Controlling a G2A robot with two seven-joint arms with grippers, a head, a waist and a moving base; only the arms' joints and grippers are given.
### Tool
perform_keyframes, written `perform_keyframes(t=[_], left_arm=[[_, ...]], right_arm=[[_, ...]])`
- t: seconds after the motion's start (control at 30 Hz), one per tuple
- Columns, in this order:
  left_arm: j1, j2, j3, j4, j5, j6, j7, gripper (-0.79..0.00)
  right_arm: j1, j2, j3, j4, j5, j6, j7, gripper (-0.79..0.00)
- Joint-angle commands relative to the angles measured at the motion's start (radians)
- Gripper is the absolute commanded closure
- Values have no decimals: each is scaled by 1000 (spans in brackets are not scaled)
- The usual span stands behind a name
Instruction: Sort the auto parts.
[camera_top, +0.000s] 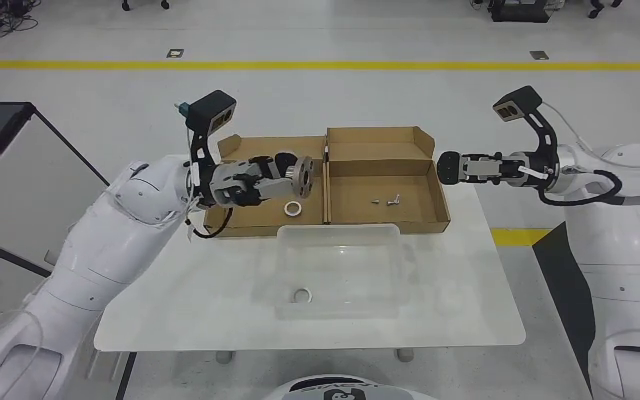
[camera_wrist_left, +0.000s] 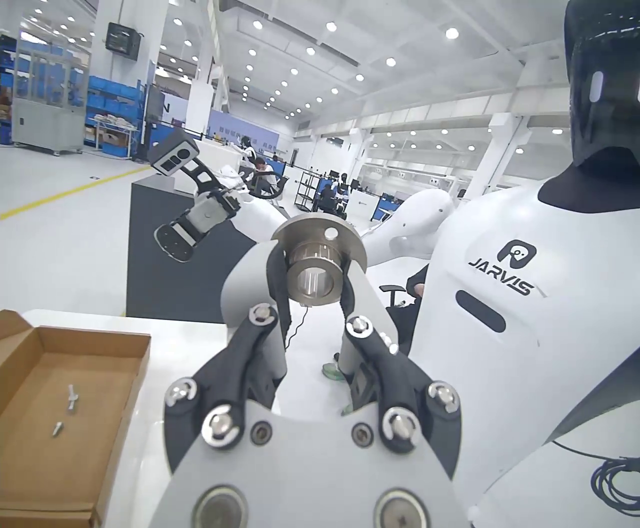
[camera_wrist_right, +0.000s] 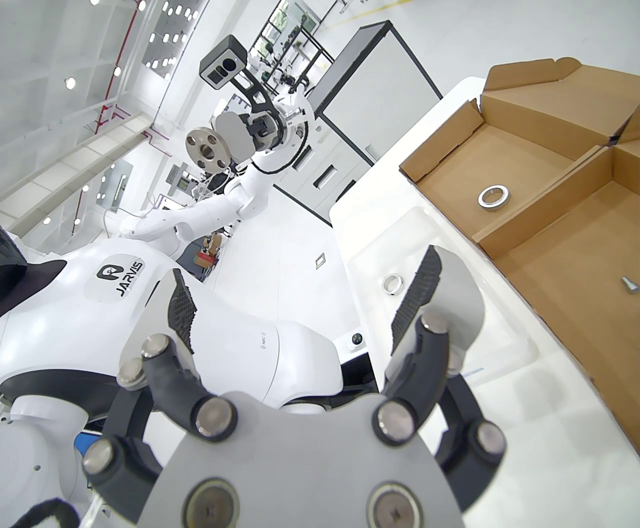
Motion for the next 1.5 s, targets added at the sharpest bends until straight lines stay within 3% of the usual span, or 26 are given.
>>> perform_keyframes(t=[0.0,0.13,0.37,0.67,1.07,1.27,1.47], left_arm=[[10,-2,-10,-22,-13,2,33,0],[20,-7,-36,-52,-118,-6,52,0],[47,-26,-62,-90,-422,-6,-12,0],[53,-60,-77,-146,-644,7,-25,0],[119,-153,-194,-196,-925,168,-186,0],[160,-217,-285,-171,-971,275,-293,0],[172,-263,-350,-119,-748,310,-328,0]], right_arm=[[0,0,0,0,0,0,0,-785],[0,0,0,0,0,0,0,-785],[0,0,0,0,0,0,0,-785],[0,0,0,0,0,0,0,-785],[0,0,0,0,0,0,0,-785],[0,0,0,0,0,0,0,-785],[0,0,0,0,0,0,0,-785]])
